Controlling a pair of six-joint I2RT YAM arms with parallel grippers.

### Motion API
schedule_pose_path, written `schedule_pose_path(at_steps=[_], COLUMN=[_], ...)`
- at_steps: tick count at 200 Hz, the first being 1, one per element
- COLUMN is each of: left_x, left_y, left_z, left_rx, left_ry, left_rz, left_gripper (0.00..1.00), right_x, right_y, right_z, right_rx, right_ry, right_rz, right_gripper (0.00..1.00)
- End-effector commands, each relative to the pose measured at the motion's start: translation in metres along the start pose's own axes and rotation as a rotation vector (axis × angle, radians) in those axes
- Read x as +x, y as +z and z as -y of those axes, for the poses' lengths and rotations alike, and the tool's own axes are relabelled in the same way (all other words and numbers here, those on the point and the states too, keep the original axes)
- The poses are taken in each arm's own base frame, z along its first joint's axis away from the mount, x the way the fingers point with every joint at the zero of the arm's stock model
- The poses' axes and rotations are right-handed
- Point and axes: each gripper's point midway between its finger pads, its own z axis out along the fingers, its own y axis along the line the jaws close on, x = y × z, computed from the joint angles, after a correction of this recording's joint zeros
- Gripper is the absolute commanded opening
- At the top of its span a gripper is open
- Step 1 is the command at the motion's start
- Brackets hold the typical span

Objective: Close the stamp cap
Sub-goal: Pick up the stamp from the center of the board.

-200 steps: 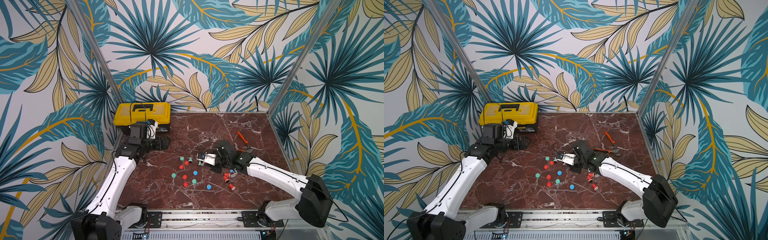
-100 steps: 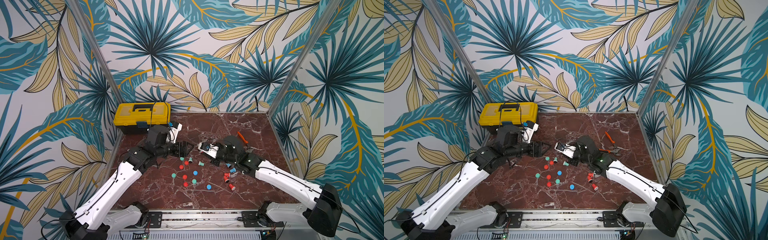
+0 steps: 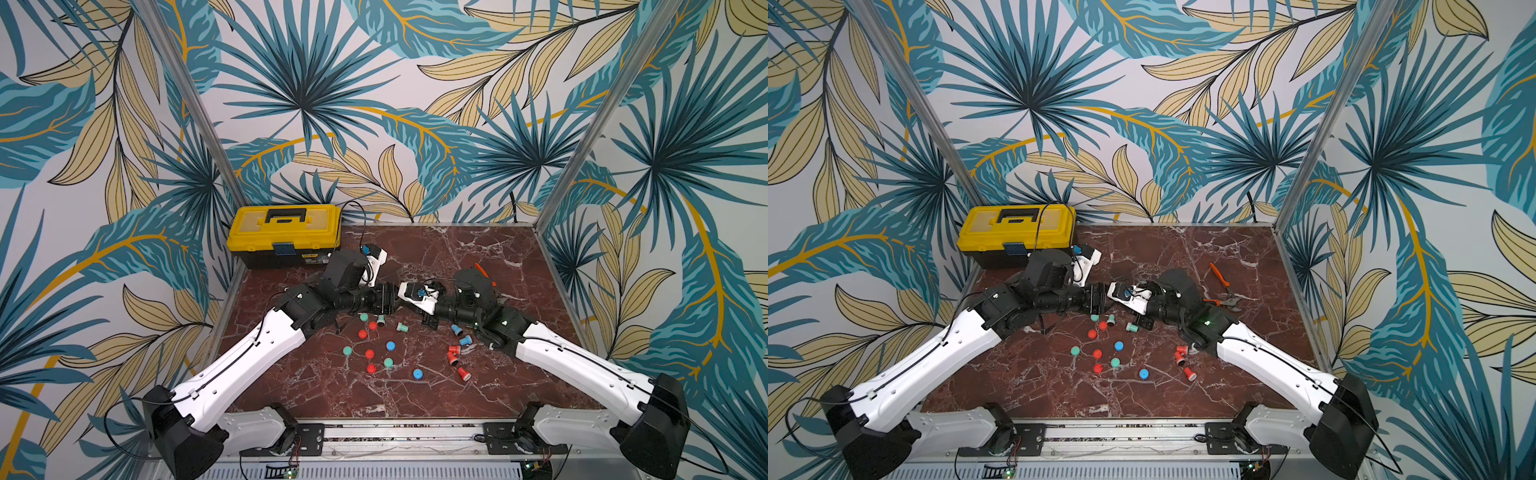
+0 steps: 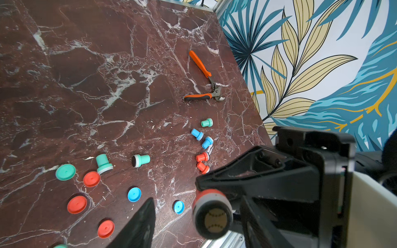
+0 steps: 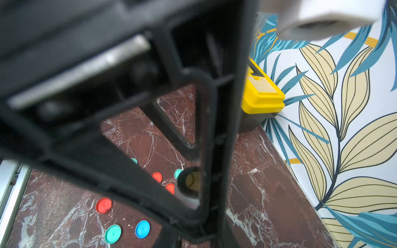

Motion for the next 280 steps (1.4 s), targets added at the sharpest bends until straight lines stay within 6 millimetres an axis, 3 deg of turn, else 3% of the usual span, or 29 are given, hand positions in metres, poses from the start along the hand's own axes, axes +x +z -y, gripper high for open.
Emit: schedule_pose_path(at_steps=[1,47,98,126,149,172,204,247,280], left_x=[-0.007,0.004,0.006,-0.002,-0.011,-0.024,-0.042,-0.06,-0.06], left_y=[0.0,0.008,0.01,-0.002,-0.017,-0.041,-0.081,-0.133,-0.146], left_z=[0.007,0.005,0.007,0.01,0.02,0.037,0.064,0.125,0.136], left_rx=[0.005,0.007,0.016,0.012,0.077,0.183,0.316,0.7,0.756], left_ry=[-0.014,-0.024,0.003,0.033,0.021,0.024,0.051,0.08,0.085], left_rz=[0.012,-0.029,-0.044,-0.005,0.015,0.034,0.08,0.133,0.129], left_gripper=[0.57,0.46,0.23,0.2,0.19,0.18,0.18,0.17,0.18], right_x=[-0.014,-0.019,-0.023,-0.027,-0.04,-0.06,-0.097,-0.141,-0.17], right_y=[-0.007,-0.01,-0.013,-0.019,-0.032,-0.052,-0.088,-0.121,-0.137], right_z=[0.0,0.002,0.005,0.01,0.017,0.022,0.025,0.021,0.016], right_rx=[0.006,0.025,0.04,0.073,0.129,0.178,0.208,0.176,0.12], right_ry=[-0.029,-0.04,-0.05,-0.037,-0.022,-0.001,0.023,0.01,-0.015], right_rz=[0.046,0.062,0.065,0.08,0.145,0.24,0.416,0.612,0.722], right_gripper=[0.05,0.04,0.05,0.21,0.34,0.39,0.43,0.46,0.46])
